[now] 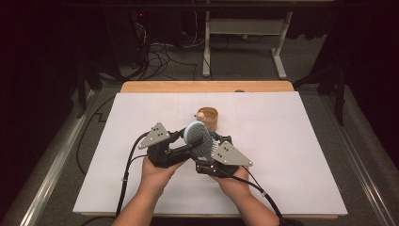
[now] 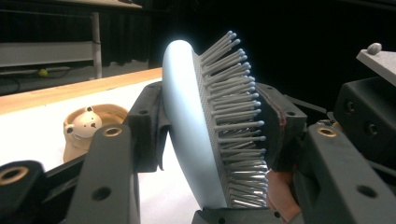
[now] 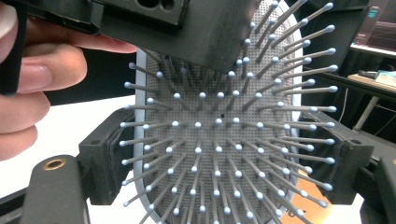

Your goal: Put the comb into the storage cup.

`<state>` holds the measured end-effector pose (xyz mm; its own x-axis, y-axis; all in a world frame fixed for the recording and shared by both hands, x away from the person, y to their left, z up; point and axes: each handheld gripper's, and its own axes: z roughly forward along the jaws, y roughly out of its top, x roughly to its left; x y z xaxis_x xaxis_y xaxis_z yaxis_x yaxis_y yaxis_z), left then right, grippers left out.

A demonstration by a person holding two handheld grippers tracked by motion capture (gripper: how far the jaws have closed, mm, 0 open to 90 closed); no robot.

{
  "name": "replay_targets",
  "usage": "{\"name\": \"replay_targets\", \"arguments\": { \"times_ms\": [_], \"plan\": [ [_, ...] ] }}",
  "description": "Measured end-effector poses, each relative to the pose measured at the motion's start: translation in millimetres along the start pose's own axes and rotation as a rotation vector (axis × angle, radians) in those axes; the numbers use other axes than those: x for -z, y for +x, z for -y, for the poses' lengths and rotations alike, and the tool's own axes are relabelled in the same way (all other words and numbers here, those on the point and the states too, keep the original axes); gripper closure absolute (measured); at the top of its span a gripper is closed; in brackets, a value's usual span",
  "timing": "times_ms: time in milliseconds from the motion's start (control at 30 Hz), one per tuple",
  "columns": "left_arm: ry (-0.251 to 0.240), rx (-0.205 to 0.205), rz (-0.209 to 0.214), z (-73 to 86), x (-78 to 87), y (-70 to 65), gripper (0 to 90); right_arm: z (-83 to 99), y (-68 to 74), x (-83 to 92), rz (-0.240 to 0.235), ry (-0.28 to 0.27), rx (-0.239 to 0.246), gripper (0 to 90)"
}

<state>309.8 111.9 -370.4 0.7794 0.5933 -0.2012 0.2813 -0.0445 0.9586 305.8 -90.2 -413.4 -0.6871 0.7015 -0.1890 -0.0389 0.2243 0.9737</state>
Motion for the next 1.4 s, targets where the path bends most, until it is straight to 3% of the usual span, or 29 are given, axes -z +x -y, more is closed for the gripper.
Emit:
{"name": "replay_targets", "arguments": {
  "times_ms": [1000,1200,1400],
  "plan": [
    [-0.021,-0.047,-0.056,0.5,3.1,-9.0,58.4,-3.3,5.4,-2.0,0.038,0.013,0.028,19.7],
    [-0.023,-0.062,-0.061,-0.2,4.8,-9.5,58.7,-3.2,-0.3,-4.0,-0.002,0.036,-0.04,16.9],
    [-0.036,-0.07,-0.072,-1.7,7.0,-9.7,58.8,-2.7,-2.1,-5.1,-0.024,0.051,-0.056,12.9]
  ]
}}
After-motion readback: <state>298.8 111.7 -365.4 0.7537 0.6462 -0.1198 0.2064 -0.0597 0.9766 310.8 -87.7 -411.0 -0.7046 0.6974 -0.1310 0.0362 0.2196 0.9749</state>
